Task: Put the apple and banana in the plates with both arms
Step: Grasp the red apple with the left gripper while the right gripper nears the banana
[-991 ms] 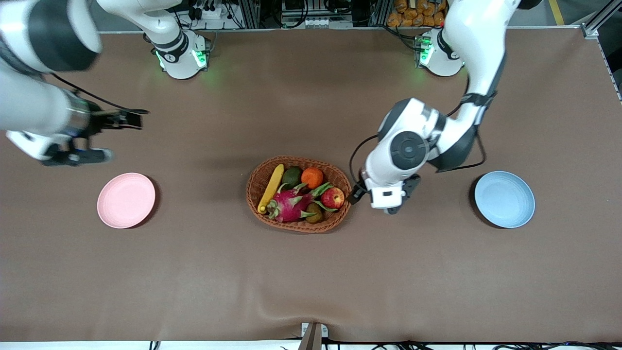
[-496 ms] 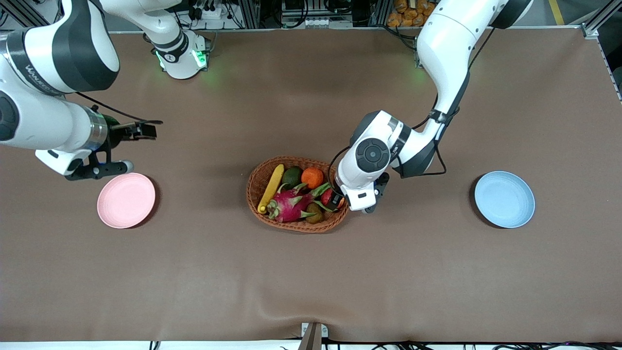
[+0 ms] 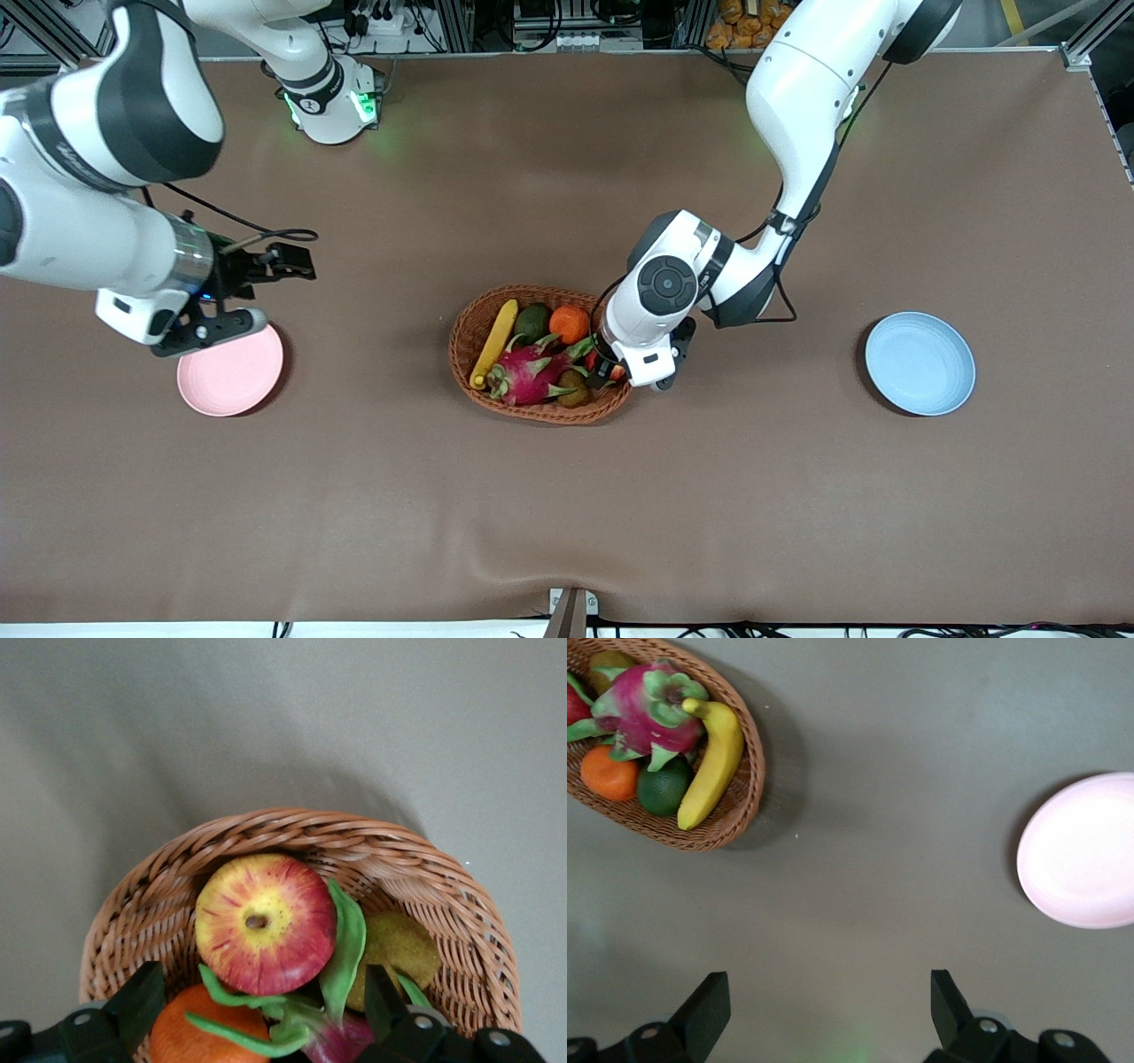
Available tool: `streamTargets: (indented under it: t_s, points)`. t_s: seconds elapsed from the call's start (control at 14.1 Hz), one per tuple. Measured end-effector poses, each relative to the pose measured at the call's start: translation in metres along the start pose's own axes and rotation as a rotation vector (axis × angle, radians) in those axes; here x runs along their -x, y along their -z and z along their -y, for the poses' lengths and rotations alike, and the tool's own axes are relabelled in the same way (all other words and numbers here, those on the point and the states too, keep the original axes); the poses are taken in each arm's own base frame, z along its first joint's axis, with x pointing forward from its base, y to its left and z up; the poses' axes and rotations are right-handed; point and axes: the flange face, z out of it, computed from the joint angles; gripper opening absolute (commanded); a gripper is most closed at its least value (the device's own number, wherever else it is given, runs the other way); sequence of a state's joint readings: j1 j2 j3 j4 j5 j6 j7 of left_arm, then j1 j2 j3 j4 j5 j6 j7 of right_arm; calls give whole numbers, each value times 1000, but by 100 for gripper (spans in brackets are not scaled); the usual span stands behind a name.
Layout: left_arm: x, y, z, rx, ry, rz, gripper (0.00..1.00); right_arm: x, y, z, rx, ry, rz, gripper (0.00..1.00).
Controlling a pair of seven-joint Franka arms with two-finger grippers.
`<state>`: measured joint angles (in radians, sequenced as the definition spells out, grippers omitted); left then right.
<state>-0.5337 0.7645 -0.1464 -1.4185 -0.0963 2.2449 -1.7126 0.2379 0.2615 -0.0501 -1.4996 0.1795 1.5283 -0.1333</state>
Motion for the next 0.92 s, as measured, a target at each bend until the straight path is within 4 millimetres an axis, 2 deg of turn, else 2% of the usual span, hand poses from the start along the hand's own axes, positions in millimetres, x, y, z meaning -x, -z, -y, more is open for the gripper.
streamTargets:
  t_s: [0.28, 0.64, 0.71, 0.92]
  points:
    - [-1, -12, 1, -7, -3, -6, 100, -14, -11, 46, 23, 225, -32, 100]
    - [3, -15, 3, -11, -9, -6, 100, -43, -35, 52, 53, 467, -94, 100]
    - [3, -16, 3, -12, -9, -6, 100, -49, -42, 59, 58, 493, -99, 100]
    - [2, -21, 4, -20, -8, -8, 100, -66, -66, 107, 86, 573, -142, 100]
